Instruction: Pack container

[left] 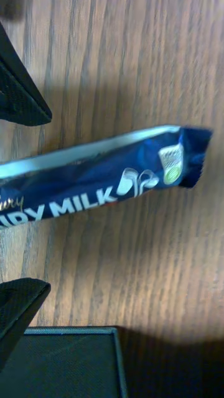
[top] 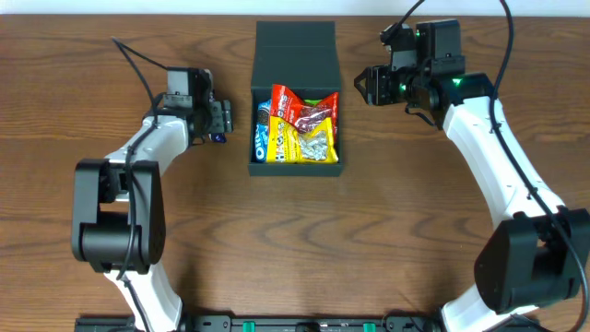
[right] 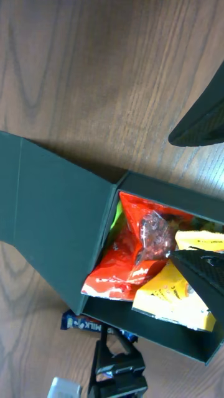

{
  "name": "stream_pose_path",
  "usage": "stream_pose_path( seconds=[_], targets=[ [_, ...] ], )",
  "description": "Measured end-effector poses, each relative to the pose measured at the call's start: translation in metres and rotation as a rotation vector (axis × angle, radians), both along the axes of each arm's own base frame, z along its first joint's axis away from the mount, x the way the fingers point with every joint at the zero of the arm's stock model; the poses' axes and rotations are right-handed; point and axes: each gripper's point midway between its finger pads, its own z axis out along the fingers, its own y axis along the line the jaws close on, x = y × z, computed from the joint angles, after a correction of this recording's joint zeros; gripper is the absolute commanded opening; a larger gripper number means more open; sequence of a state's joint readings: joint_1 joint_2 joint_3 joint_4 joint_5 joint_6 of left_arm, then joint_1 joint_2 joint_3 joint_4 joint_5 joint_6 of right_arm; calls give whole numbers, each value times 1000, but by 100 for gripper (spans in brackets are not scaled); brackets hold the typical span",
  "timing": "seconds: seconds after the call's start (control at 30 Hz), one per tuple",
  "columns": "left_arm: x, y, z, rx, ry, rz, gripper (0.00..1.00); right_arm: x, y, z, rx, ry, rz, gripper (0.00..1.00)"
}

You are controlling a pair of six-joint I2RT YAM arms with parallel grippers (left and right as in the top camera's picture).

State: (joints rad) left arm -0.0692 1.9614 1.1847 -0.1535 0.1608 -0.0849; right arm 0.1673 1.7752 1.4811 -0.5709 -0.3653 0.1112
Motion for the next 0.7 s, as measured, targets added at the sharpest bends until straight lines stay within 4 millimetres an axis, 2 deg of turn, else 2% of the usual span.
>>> stream_pose_path(
  seconds=[0.17, 0.5, 0.7],
  targets=[
    [-1, -5, -2, 35, 4, -4, 74, 0, 0, 0, 1, 0, 1, 54],
    [-6, 2, -7, 72, 27, 30, 72, 0, 0, 0, 1, 0, 1, 55],
    [-7, 4, -11, 73, 39, 49, 63, 0, 0, 0, 1, 0, 1, 56]
  ],
)
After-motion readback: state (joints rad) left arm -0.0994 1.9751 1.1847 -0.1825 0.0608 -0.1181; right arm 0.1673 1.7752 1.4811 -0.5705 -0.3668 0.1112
